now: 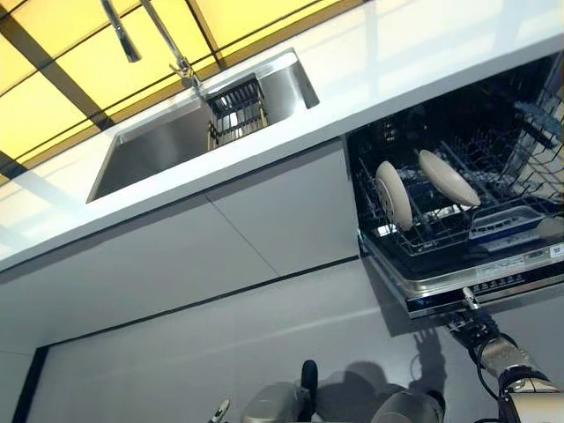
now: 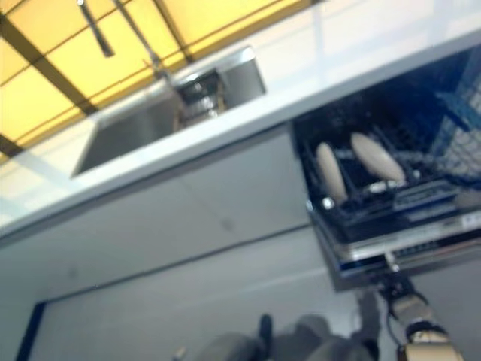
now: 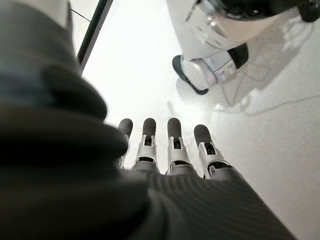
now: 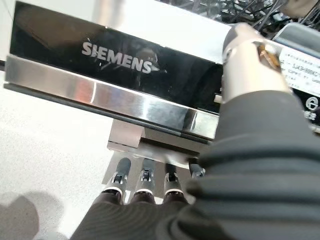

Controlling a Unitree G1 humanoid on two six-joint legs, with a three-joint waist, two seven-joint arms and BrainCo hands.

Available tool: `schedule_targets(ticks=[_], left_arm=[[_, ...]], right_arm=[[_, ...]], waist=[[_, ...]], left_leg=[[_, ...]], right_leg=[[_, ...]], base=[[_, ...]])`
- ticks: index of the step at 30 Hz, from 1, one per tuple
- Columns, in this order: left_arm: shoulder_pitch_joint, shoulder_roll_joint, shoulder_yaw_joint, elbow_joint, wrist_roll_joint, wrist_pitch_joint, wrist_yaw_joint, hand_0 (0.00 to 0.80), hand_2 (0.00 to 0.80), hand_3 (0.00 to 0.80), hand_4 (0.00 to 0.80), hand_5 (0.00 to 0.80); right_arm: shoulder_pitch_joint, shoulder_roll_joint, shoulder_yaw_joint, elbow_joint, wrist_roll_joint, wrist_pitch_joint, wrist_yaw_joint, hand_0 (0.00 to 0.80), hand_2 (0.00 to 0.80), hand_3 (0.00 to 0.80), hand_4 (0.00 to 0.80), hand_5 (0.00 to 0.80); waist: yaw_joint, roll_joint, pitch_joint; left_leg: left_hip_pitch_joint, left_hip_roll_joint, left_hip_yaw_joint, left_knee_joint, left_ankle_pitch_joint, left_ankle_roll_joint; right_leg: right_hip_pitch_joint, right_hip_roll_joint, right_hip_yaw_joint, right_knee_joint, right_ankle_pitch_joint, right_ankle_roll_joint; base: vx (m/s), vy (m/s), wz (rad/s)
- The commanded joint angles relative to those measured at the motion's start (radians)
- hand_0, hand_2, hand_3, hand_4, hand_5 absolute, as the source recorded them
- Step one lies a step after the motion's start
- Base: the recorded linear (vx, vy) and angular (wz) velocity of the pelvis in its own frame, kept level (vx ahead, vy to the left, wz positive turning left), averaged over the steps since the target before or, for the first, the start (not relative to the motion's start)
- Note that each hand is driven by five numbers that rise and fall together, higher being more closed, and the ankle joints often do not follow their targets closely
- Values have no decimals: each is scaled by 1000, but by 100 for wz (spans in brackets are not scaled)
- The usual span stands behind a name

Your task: Take plates into dishwasher

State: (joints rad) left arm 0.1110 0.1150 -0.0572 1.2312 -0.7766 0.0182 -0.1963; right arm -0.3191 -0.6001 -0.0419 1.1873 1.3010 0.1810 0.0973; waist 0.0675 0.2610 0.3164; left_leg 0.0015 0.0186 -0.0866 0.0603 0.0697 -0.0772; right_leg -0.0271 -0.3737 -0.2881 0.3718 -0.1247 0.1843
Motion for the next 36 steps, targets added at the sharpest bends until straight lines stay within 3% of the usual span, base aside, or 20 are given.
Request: schedule_targets(ticks=[1, 12, 20, 29, 33, 36], left_arm=[[-55, 110, -16, -49, 47, 9, 20, 0, 0, 0, 0, 0], [-39, 173, -5, -35, 105, -12, 22, 0, 0, 0, 0, 0], [-70, 202, -3, -27, 124, -17, 19, 0, 0, 0, 0, 0], [-111, 209, 4, 6, 152, -31, 7, 0, 0, 0, 0, 0], [-131, 211, 12, 24, 145, -27, 11, 0, 0, 0, 0, 0], [-146, 203, 16, 39, 133, -31, 16, 0, 0, 0, 0, 0]], right_arm=[[-398, 113, -30, -361, 169, -74, 197, 0, 0, 0, 0, 0], [-395, 128, -42, -322, 189, -93, 246, 0, 0, 0, 0, 0], [-402, 98, -44, -284, 141, -74, 243, 0, 0, 0, 0, 0], [-345, 88, -53, -166, -50, -28, 185, 0, 0, 0, 0, 0], [-289, 107, -25, -104, -200, 18, 186, 0, 0, 0, 0, 0], [-223, 138, 2, -55, -299, 13, 213, 0, 0, 0, 0, 0]], waist=[[116, -85, -55], [156, -173, -109], [177, -213, -133], [177, -245, -143], [162, -261, -160], [149, -275, -177]], left_leg=[[0, -43, 16, 77, -45, 27], [25, -9, 6, 0, -18, 39], [4, 13, 7, -51, 9, 33], [0, 40, 31, -73, 16, 22], [15, 57, 54, -107, 26, 18], [25, 67, 73, -133, 32, 15]], right_leg=[[75, 42, -50, 10, -22, -110], [154, 101, -71, -139, 47, -81], [170, 128, -94, -222, 79, -72], [190, 144, -106, -268, 90, -74], [200, 152, -88, -310, 108, -69], [207, 158, -70, -349, 124, -66]], base=[[101, -103, 7], [58, -107, 7], [-14, -96, 12], [14, -50, 13], [7, -18, 1], [3, -30, -8]])
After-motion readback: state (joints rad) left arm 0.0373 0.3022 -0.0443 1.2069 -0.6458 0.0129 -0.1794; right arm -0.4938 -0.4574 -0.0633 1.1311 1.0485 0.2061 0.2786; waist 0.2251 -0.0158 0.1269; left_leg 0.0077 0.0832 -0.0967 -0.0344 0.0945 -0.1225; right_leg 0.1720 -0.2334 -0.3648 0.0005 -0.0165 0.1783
